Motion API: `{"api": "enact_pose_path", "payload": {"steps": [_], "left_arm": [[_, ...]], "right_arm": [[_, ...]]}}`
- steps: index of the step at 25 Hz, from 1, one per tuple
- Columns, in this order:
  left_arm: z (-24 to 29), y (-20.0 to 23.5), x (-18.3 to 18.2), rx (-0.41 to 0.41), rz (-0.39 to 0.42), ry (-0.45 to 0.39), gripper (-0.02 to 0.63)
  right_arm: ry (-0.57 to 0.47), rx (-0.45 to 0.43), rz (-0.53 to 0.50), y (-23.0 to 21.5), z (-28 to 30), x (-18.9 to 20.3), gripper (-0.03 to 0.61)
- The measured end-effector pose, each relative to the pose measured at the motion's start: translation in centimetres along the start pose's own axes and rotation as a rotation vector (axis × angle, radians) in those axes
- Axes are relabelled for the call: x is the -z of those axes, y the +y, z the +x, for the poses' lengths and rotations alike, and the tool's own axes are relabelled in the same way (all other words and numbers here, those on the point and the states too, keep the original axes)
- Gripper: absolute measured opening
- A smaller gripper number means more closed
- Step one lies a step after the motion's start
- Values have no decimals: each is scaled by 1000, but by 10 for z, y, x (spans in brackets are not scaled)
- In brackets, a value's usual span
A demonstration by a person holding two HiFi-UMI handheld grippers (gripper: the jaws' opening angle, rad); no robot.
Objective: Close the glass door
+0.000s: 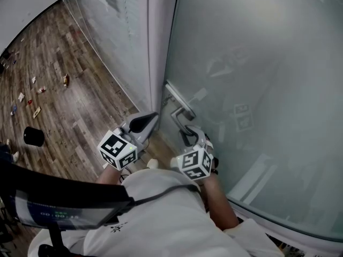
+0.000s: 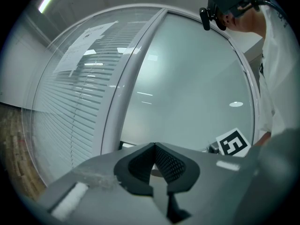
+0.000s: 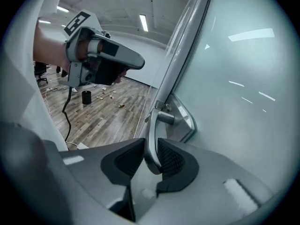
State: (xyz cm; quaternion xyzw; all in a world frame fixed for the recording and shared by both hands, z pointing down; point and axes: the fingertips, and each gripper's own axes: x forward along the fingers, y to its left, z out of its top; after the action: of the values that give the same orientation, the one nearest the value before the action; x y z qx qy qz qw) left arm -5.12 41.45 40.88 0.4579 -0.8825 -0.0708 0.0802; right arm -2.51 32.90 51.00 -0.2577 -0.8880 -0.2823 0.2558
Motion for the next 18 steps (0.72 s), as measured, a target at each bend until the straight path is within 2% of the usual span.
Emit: {"api": "enact_pose_path", "payload": {"steps": [10, 18], "left_arm": [[3, -2, -3, 2, 1, -6, 5], [9, -5, -7, 10, 2, -8, 5]], "right_arm": [[16, -10, -56, 6, -1, -2, 82], [15, 8, -49, 5, -5, -3, 87]]}}
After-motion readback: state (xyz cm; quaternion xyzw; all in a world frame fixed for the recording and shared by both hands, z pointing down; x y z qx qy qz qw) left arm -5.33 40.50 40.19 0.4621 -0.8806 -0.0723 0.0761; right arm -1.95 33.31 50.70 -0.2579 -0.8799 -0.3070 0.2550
